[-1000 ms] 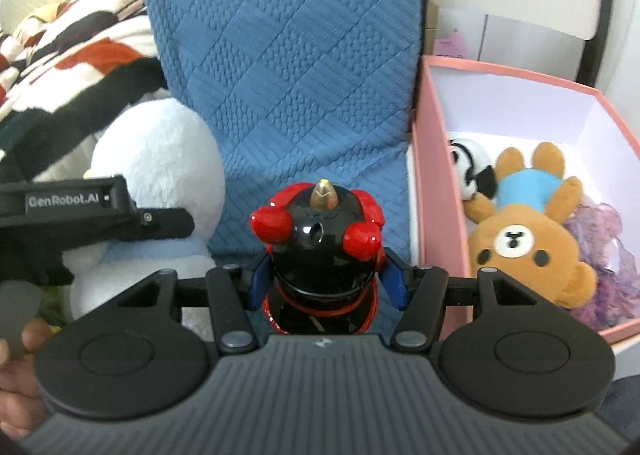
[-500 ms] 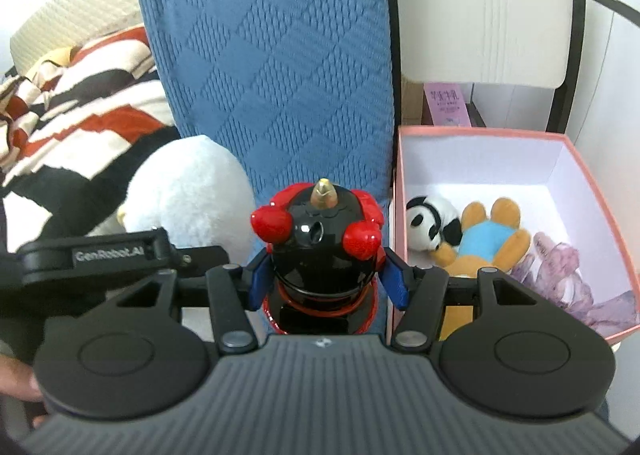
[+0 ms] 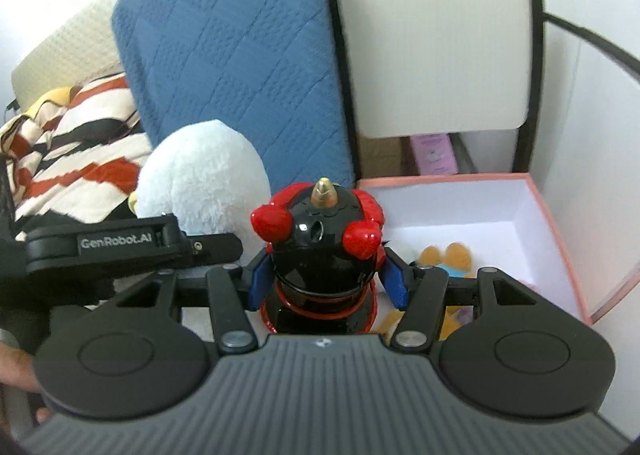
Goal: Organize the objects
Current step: 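Lift the penguin and figurine and carry both over the pink box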
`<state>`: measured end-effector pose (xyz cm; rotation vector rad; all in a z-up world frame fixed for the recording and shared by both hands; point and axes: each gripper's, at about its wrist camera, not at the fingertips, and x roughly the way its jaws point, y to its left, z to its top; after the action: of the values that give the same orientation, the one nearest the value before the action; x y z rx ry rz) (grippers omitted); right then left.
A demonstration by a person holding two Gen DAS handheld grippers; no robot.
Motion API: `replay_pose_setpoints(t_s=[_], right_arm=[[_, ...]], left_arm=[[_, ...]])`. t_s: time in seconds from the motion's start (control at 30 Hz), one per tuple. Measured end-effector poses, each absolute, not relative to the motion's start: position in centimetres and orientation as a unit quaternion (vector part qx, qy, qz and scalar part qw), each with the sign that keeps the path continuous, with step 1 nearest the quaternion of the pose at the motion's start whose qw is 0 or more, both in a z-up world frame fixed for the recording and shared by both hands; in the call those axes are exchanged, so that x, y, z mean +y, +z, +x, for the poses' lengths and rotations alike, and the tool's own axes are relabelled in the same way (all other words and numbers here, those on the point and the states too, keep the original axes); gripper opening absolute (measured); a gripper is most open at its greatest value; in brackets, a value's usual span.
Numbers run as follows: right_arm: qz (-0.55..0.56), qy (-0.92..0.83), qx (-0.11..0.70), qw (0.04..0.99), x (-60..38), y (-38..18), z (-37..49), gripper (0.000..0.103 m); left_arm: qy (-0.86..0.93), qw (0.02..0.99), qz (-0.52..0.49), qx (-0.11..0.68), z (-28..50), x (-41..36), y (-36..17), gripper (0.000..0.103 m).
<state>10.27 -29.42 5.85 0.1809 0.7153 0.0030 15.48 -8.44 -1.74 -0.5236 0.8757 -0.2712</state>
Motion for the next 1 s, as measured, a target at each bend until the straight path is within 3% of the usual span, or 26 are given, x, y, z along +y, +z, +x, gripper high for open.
replay_pose_setpoints(t_s=[0.57,1.0], right_arm=[[0.128,-0.062,0.354,0.924,-41.2,3.6,10.1,0.06],[0.126,-0.086,0.42,0.895,-46.5,-5.1,11.9,0.06]], left_arm=[[-0.164,0.863,-0.204,0.432,19.5,-21.4,-0.9,0.08],[-0.162,0.844,-0.147,0.489,24.0,-28.2,-7.5,0.08]])
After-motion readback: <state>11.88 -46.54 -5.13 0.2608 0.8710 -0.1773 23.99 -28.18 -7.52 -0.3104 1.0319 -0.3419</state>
